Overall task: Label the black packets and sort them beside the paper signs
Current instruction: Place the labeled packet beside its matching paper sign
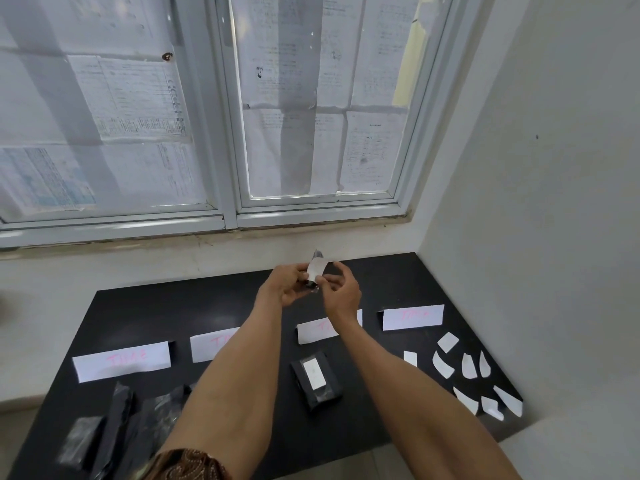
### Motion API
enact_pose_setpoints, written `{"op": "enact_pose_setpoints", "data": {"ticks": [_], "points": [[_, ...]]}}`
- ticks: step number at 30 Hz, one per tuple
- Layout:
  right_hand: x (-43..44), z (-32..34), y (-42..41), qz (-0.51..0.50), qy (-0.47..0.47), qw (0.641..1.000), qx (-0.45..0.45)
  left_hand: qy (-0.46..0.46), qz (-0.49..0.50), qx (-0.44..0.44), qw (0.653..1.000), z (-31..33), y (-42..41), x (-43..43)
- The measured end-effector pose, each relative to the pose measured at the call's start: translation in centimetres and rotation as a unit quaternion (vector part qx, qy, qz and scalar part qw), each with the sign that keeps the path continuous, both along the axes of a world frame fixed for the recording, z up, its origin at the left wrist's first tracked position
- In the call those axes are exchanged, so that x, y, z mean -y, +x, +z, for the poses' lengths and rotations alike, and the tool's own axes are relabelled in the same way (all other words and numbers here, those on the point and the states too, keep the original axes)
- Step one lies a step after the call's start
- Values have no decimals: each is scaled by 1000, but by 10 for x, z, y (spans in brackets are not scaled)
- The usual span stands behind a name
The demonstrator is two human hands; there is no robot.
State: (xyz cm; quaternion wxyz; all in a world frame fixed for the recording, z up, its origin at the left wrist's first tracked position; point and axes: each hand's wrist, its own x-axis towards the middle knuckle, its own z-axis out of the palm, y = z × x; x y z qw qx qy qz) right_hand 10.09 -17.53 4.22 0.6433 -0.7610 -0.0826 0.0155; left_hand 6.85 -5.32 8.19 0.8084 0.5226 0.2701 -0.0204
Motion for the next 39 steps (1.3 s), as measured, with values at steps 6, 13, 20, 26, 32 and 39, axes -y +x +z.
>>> {"op": "enact_pose_setpoints", "data": {"ticks": [6, 13, 20, 26, 32, 39], "points": [[-1, 3, 5, -24, 24, 999, -39, -9, -52, 18, 998, 7, -9, -4], [0, 7, 7, -30, 31, 997, -61, -24, -72, 5, 997, 7, -12, -5], [4, 13, 3, -30, 20, 998, -54, -7, -48, -13, 999, 9, -13, 1], [4, 16, 3, -36, 31, 998, -50, -13, -15, -21, 1000, 7, -8, 6], [6, 17, 1, -32, 26, 999, -25, 2, -18, -13, 1000, 4, -6, 9], [4, 16, 1, -29, 14, 999, -26, -8, -4, -7, 1000, 0, -1, 15]]}}
